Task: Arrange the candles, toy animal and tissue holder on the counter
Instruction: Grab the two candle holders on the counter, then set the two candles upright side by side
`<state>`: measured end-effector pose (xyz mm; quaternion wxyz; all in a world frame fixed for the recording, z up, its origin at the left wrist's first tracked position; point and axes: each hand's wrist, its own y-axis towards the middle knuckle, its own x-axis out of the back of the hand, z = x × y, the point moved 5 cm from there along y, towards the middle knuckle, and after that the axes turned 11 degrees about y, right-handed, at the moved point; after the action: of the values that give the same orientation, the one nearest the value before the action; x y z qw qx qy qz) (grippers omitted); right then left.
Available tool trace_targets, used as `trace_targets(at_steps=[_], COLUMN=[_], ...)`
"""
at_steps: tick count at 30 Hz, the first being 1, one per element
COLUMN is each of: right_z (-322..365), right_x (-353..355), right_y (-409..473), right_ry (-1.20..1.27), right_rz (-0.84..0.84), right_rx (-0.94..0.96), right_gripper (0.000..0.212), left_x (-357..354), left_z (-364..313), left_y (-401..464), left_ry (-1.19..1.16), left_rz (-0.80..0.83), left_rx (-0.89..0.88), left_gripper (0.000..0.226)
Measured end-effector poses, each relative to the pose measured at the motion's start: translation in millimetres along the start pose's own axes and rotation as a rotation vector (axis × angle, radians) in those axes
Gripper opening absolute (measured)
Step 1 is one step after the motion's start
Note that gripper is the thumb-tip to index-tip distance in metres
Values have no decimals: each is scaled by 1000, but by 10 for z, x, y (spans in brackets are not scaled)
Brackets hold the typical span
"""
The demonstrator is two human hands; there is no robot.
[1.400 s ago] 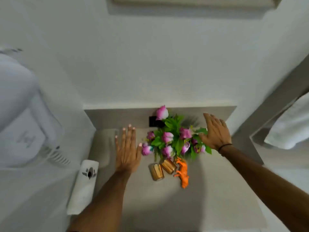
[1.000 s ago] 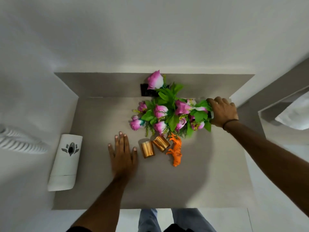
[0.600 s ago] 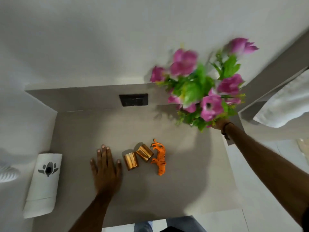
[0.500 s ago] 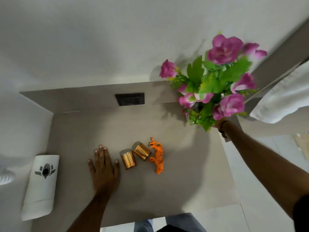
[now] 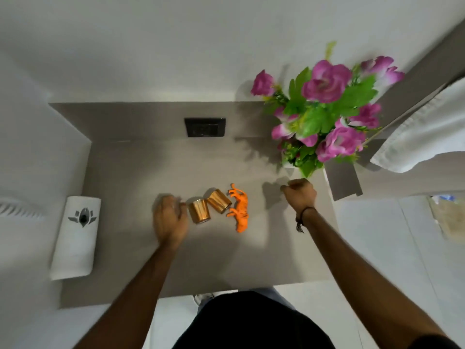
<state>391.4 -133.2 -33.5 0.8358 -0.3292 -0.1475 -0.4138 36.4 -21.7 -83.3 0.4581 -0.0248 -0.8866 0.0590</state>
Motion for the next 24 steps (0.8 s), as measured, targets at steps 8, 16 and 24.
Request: trace_targets(at_steps=[8, 16, 24], right_z=[488, 700, 1057], right_x=[-1448, -1762, -1818], right_y=[-592, -296, 187], right_ry=[-658, -774, -243], right_rz=[605, 685, 324], right_rx=[374, 302, 378], right_gripper=[48, 58, 63], left_x=[-220, -160, -56], left_z=[-139, -198, -692], left_y=[-21, 393, 1208], left_ry=[64, -58, -186], left_rz=[398, 389, 60], left_rx=[161, 312, -63], left_gripper=[48, 43, 50])
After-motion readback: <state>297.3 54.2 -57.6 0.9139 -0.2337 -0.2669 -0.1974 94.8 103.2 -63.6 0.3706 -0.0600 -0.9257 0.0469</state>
